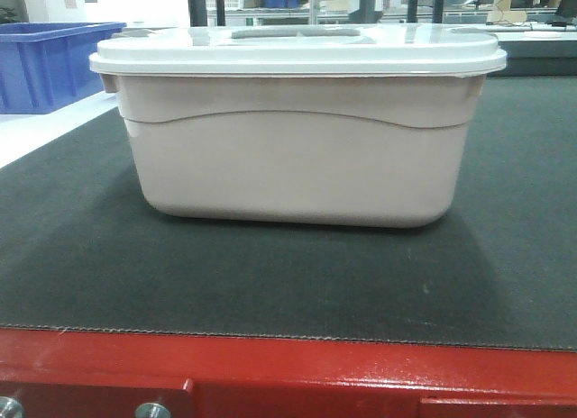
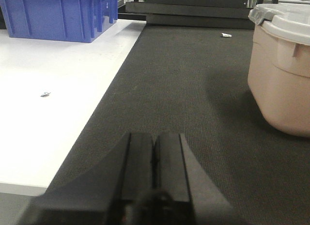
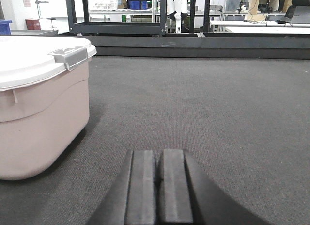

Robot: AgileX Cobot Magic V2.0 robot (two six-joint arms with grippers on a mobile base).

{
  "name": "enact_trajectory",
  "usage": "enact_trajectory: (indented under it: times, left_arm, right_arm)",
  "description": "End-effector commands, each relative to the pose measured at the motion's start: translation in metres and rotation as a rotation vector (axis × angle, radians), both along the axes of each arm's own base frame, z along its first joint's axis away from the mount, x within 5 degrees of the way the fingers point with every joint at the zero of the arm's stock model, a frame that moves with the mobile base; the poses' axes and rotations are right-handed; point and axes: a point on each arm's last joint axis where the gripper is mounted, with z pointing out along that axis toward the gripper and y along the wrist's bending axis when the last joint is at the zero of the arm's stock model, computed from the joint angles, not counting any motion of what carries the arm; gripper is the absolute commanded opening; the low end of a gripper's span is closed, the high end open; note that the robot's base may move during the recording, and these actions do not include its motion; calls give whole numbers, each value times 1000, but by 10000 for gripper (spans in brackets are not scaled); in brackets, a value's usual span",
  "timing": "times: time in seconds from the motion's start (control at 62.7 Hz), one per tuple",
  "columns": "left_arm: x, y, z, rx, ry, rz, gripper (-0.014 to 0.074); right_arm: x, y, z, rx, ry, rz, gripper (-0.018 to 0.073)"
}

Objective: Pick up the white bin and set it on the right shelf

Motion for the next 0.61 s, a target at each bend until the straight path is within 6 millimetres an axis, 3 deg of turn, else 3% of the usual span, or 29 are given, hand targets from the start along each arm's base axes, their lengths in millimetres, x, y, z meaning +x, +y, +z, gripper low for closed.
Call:
enact_trajectory:
  times: [0.0,0.59]
  left_arm:
    - [0,1,1,-14,-74,11,-118]
    - [0,1,3,-15,-93,13,-118]
  right_arm:
    - [-1,0,9,-7,-96,2,76]
    - [-1,0,9,-7,-96,2,76]
